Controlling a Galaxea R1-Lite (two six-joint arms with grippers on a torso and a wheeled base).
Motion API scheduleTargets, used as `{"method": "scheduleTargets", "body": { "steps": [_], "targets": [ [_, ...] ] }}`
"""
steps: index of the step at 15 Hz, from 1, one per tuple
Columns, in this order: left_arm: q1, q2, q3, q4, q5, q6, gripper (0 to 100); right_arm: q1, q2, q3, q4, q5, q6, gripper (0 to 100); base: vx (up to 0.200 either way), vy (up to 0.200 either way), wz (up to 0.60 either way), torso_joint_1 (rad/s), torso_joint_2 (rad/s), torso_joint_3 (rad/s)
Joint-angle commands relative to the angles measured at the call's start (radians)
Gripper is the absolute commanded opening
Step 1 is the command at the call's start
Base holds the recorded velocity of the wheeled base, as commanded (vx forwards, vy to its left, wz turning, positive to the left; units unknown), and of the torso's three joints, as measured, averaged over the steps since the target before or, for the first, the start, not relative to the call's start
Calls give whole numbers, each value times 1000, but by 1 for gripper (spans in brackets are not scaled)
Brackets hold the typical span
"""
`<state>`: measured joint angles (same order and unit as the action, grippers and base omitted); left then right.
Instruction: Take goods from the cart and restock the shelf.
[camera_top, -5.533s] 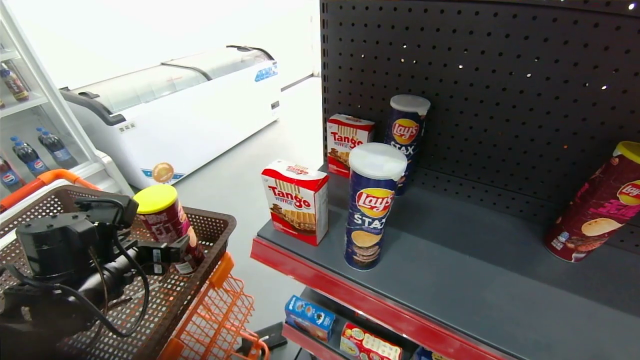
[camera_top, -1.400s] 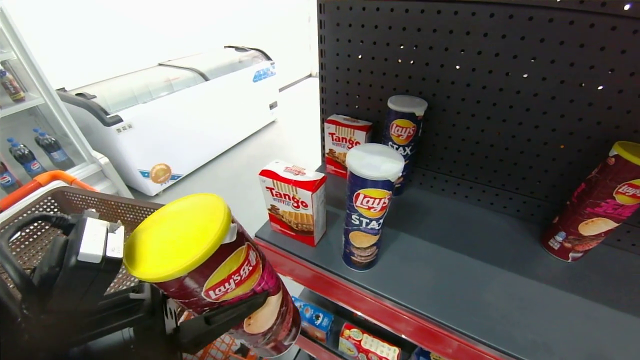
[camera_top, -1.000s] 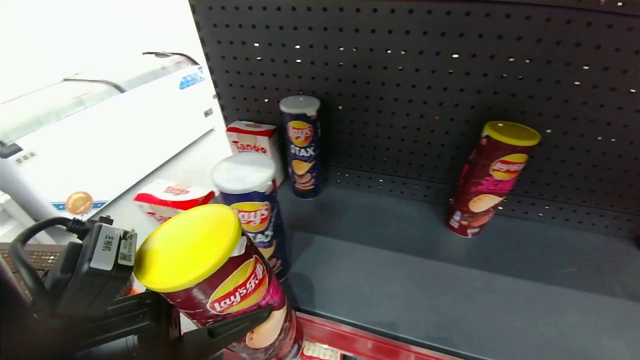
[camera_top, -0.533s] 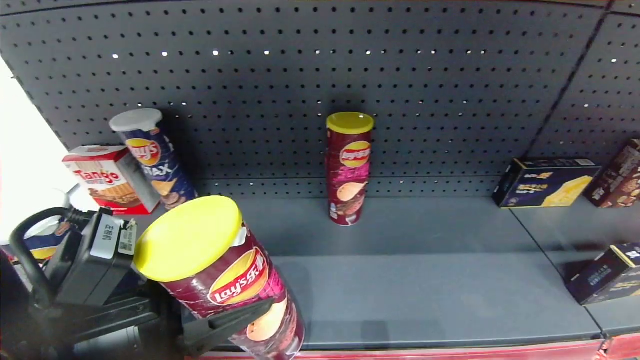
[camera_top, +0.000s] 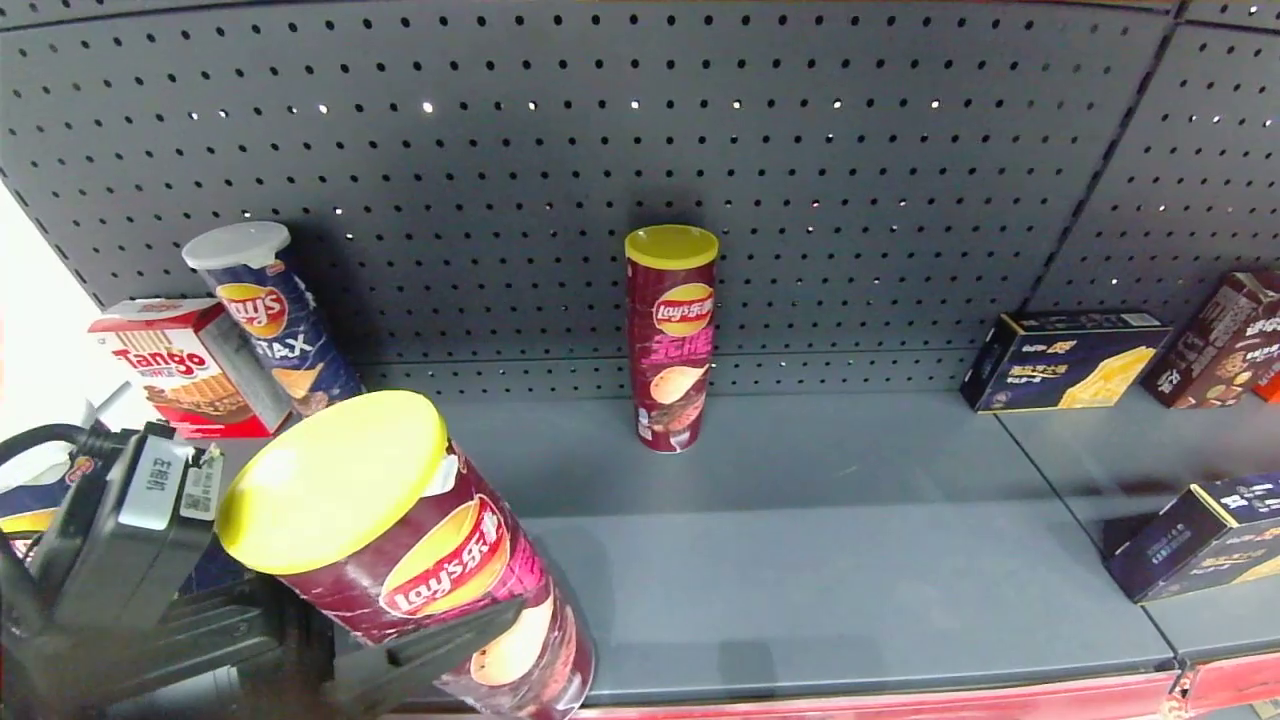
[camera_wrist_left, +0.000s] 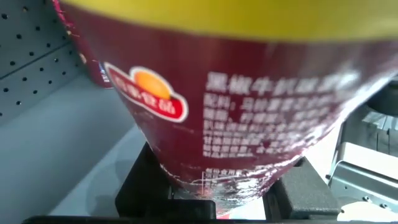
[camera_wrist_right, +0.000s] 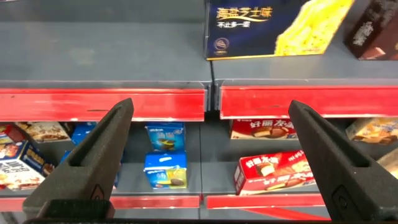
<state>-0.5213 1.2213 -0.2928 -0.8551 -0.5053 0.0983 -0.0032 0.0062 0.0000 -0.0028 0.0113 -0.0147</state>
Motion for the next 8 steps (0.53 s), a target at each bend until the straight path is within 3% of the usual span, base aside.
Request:
{"method": "scheduleTargets", "body": {
  "steps": [1, 2, 8],
  "targets": [
    [0, -19, 24, 2, 2, 0, 0, 0, 0, 0, 0, -1, 1, 100, 0, 0, 600, 2, -2, -2],
    [0, -23, 41, 2, 5, 0, 0, 0, 0, 0, 0, -4, 7, 100, 0, 0, 600, 2, -2, 2],
    [0, -36, 76, 2, 44, 6, 0, 0, 0, 0, 0, -2, 4, 100, 0, 0, 0, 0, 0, 0]
  ]
}}
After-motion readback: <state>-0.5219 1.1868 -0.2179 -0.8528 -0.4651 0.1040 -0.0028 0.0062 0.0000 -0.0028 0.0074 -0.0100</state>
